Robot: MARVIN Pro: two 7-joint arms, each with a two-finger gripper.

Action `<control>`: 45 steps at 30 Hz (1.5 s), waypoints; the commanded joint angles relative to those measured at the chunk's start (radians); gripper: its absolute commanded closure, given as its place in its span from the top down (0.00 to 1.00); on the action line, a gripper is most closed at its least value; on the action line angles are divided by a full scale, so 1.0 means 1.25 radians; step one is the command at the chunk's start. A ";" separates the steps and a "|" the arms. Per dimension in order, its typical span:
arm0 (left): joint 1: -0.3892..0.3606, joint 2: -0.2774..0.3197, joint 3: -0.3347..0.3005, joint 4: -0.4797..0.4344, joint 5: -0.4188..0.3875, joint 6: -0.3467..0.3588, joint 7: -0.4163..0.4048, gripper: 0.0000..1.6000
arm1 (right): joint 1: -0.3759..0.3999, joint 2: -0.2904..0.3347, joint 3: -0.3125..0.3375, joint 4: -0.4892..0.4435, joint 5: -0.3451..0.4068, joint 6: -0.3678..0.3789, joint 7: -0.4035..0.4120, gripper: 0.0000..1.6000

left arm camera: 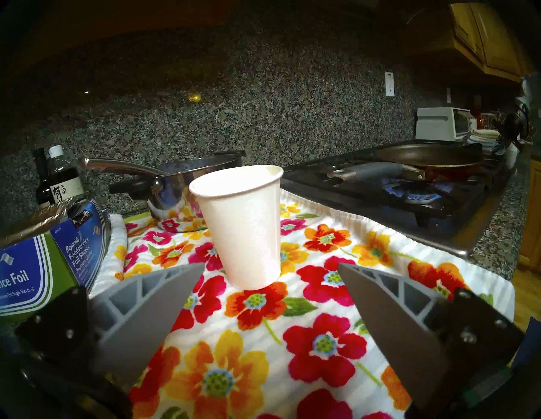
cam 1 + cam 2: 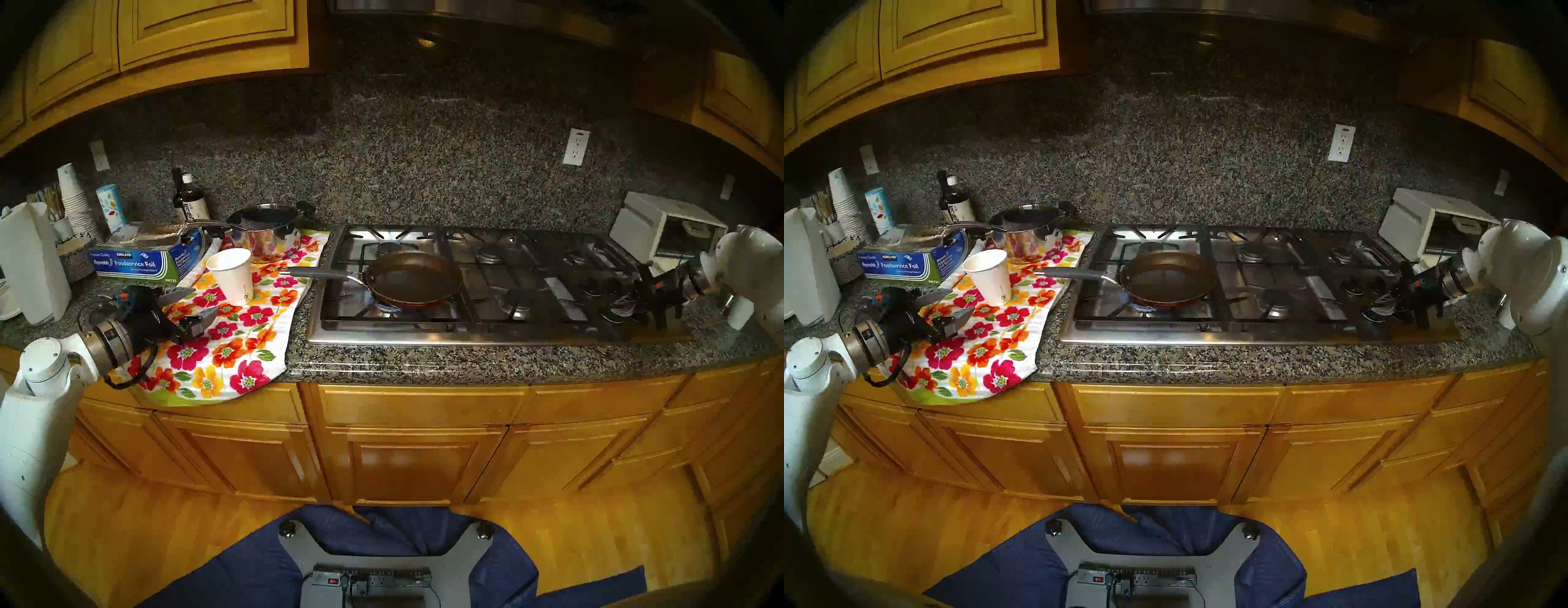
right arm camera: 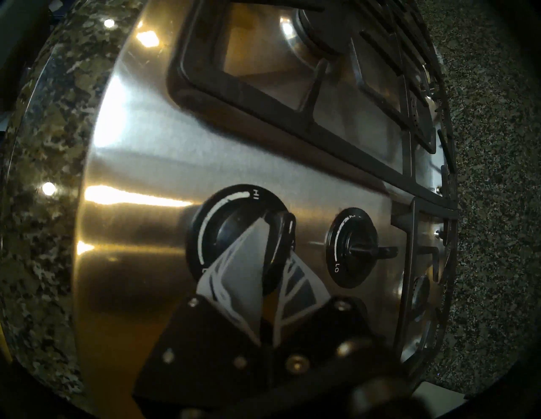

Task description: Pick up the water cup, pour water into the pot, turn on the stove

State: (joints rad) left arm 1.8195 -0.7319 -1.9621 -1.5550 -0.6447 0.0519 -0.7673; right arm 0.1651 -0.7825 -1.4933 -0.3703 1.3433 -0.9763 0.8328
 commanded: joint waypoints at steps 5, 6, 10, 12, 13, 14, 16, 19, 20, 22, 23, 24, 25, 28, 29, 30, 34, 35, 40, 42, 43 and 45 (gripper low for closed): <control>-0.016 0.008 -0.015 -0.011 -0.005 -0.005 0.001 1.00 | -0.020 0.050 -0.036 0.060 -0.062 0.013 -0.017 0.00; -0.016 0.008 -0.015 -0.011 -0.005 -0.005 0.001 1.00 | -0.018 0.051 -0.036 0.062 -0.063 0.013 -0.016 0.00; -0.016 0.008 -0.015 -0.011 -0.005 -0.005 0.001 1.00 | -0.012 0.052 -0.036 0.066 -0.067 0.013 -0.015 0.00; -0.016 0.008 -0.015 -0.011 -0.005 -0.005 0.001 1.00 | -0.012 0.053 -0.037 0.067 -0.069 0.013 -0.015 0.00; -0.016 0.008 -0.015 -0.011 -0.005 -0.005 0.001 1.00 | -0.011 0.053 -0.037 0.068 -0.070 0.013 -0.014 0.00; -0.016 0.008 -0.015 -0.011 -0.005 -0.005 0.001 1.00 | -0.010 0.054 -0.037 0.068 -0.071 0.013 -0.014 0.00; -0.016 0.008 -0.015 -0.011 -0.005 -0.005 0.001 1.00 | -0.009 0.054 -0.037 0.070 -0.072 0.013 -0.014 0.00; -0.016 0.009 -0.015 -0.011 -0.005 -0.005 0.001 1.00 | -0.006 0.054 -0.038 0.073 -0.078 0.013 -0.013 0.00; -0.016 0.009 -0.015 -0.011 -0.005 -0.005 0.001 1.00 | -0.004 0.054 -0.039 0.075 -0.080 0.013 -0.012 0.00; -0.016 0.009 -0.015 -0.011 -0.005 -0.005 0.001 1.00 | -0.001 0.054 -0.041 0.079 -0.084 0.013 -0.011 0.04; -0.016 0.009 -0.015 -0.011 -0.005 -0.005 0.001 1.00 | 0.001 0.055 -0.043 0.083 -0.088 0.013 -0.012 0.22; -0.016 0.009 -0.015 -0.011 -0.005 -0.005 0.001 1.00 | 0.001 0.054 -0.047 0.088 -0.096 0.013 -0.015 0.41; -0.016 0.009 -0.015 -0.010 -0.005 -0.005 0.001 1.00 | 0.001 0.054 -0.049 0.095 -0.103 0.013 -0.019 0.67; -0.016 0.009 -0.015 -0.011 -0.005 -0.005 0.001 1.00 | 0.005 0.055 -0.055 0.107 -0.113 0.013 -0.029 1.00; -0.016 0.009 -0.015 -0.011 -0.005 -0.005 0.001 1.00 | 0.004 0.055 -0.058 0.115 -0.120 0.013 -0.036 1.00; -0.016 0.009 -0.015 -0.011 -0.005 -0.005 0.001 1.00 | 0.008 0.054 -0.060 0.119 -0.123 0.013 -0.037 1.00; -0.016 0.009 -0.016 -0.011 -0.005 -0.005 0.001 1.00 | 0.012 0.054 -0.069 0.136 -0.143 0.013 -0.052 1.00; -0.016 0.009 -0.016 -0.011 -0.005 -0.005 0.001 1.00 | 0.014 0.055 -0.071 0.140 -0.148 0.013 -0.056 1.00; -0.016 0.009 -0.016 -0.011 -0.006 -0.005 0.001 1.00 | 0.047 0.055 -0.079 0.167 -0.173 0.013 -0.072 1.00; -0.016 0.008 -0.016 -0.011 -0.006 -0.005 0.001 1.00 | 0.065 0.055 -0.077 0.170 -0.174 0.013 -0.074 1.00; -0.016 0.008 -0.016 -0.011 -0.006 -0.005 0.001 1.00 | 0.074 0.055 -0.073 0.172 -0.172 0.013 -0.075 1.00; -0.016 0.008 -0.016 -0.011 -0.006 -0.005 0.001 1.00 | 0.083 0.054 -0.072 0.173 -0.172 0.013 -0.076 1.00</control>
State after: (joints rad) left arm 1.8195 -0.7313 -1.9619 -1.5541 -0.6444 0.0520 -0.7677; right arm 0.1709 -0.7156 -1.5948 -0.2072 1.1358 -0.9595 0.7632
